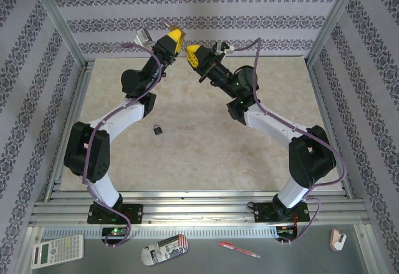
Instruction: Unlock with the key
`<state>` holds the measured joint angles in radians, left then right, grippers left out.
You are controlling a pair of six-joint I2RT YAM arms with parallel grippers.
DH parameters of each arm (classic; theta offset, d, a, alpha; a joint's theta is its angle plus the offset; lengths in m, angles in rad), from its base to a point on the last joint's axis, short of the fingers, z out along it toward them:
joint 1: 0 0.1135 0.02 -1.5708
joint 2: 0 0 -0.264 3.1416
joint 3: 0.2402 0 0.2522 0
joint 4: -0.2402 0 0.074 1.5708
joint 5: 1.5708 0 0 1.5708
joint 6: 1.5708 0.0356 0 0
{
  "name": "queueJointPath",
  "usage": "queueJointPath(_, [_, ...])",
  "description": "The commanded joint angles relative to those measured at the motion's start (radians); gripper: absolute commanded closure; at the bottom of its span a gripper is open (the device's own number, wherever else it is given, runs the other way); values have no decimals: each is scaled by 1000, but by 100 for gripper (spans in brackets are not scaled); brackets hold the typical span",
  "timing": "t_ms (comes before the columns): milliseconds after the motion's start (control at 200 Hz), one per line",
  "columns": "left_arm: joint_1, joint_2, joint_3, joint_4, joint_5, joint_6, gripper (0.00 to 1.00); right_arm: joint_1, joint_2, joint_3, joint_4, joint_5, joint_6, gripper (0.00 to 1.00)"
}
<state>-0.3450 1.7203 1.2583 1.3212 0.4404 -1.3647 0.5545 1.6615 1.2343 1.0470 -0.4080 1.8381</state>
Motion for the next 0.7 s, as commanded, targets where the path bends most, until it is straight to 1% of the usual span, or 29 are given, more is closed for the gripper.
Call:
queueJointPath(0, [4, -60, -2, 72, 21, 29, 100, 13, -6, -10, 68, 15, 14, 100])
queueJointPath(695, [4, -82, -51, 70, 34, 36, 100, 38, 21, 13, 83, 24, 16, 100])
